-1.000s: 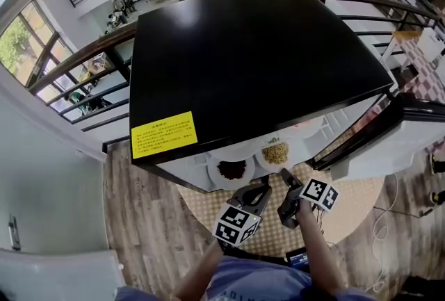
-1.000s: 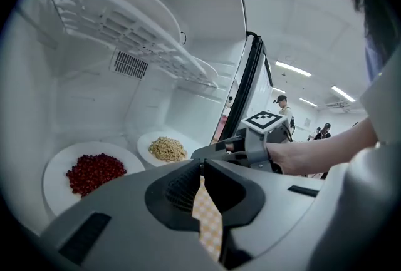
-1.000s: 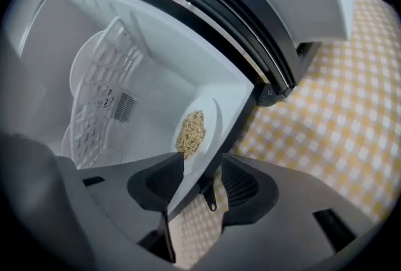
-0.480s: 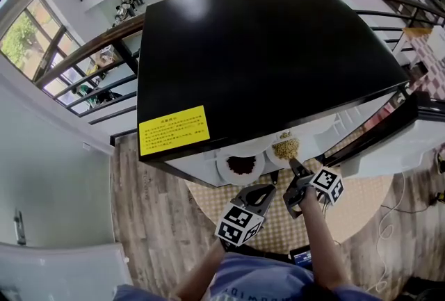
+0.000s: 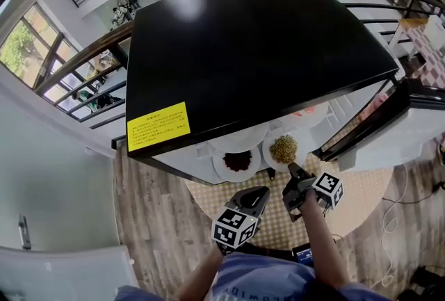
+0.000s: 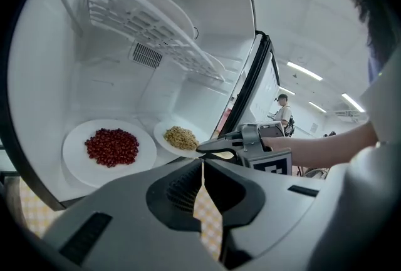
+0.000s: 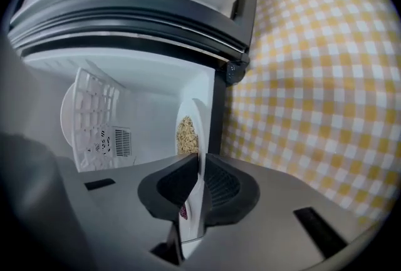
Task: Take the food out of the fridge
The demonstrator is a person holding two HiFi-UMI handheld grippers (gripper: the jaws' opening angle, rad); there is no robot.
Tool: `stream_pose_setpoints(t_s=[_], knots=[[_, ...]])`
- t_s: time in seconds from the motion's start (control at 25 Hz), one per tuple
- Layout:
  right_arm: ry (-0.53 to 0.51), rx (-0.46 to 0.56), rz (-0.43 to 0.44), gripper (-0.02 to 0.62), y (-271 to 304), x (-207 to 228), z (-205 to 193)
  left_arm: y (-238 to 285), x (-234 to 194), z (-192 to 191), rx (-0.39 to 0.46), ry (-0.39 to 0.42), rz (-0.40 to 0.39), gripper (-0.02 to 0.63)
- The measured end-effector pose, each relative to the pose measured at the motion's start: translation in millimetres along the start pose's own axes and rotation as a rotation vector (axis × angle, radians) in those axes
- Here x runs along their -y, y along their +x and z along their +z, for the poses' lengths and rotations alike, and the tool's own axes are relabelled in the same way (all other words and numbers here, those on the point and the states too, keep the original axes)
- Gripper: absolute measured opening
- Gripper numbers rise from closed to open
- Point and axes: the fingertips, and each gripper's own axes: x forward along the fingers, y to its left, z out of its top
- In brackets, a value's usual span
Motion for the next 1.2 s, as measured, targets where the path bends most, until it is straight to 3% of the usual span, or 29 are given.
stream_pose_setpoints(t_s=[0.4,0.56,0.76,1.2], knots=[[-0.007,-0.068,0.085,0.025,-33.0,-0.5,-6.1,-9.2,11.7,-6.3,-0.021,0.006,0.028,0.017],[-0.011,-0.093,0.097,0.025,-48.6,3.7,-9.9,-12.6,25.0,-4.0,-0.011,0.012,0.026,0.017],[-0.094,-0.134,0.080,0.025,-76.1,10.1,-17.8,-19.6,42.6,1.4,0.014,0.029,0.032,0.017],[-0.102,-0.158,0.187,0.025,-156.9,3.3,-23.0,-38.9,93.7,2.0,0.068,0.062,0.049,0.017]])
